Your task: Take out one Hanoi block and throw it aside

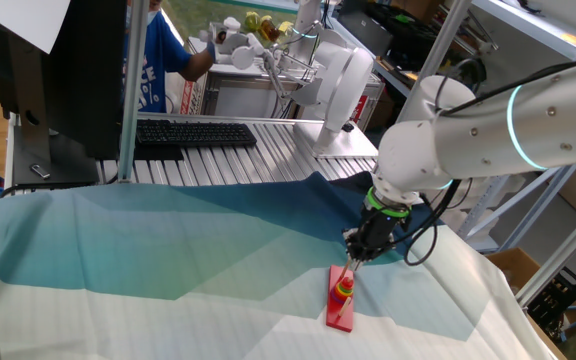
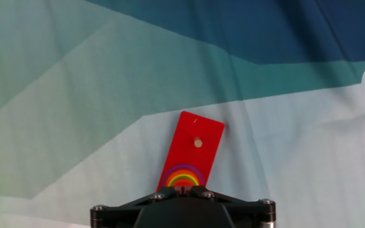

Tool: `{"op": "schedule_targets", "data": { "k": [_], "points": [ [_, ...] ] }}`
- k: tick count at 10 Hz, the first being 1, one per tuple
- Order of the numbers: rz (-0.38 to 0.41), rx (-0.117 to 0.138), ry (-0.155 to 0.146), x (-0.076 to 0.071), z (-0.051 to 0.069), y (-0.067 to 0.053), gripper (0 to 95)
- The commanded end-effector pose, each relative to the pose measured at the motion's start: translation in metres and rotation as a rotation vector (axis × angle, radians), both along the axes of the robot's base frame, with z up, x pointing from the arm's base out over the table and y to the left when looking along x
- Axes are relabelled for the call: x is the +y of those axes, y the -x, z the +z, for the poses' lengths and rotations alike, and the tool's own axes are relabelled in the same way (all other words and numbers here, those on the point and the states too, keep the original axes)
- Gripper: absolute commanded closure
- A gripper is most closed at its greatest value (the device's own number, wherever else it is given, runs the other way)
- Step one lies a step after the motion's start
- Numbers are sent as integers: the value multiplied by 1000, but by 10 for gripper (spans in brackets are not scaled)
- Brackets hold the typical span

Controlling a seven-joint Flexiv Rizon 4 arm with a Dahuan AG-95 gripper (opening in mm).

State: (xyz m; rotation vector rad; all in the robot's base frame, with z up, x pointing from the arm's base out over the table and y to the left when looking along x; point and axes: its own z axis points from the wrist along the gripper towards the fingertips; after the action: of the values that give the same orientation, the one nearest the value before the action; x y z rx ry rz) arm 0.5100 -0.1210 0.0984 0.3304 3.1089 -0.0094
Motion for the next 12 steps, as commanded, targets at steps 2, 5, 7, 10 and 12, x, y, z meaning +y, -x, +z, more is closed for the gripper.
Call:
{"op": "schedule_targets", "data": {
  "k": [2, 5, 7, 10, 12],
  "points": [
    [-6, -1, 8, 0, -3, -2, 950],
    [-9, -1, 7, 1, -6, -2, 950],
    [-9, -4, 8, 2, -12, -3, 950],
    [-12, -6, 7, 2, -15, -4, 950],
    [-20, -6, 7, 2, -15, -4, 950]
  ]
}}
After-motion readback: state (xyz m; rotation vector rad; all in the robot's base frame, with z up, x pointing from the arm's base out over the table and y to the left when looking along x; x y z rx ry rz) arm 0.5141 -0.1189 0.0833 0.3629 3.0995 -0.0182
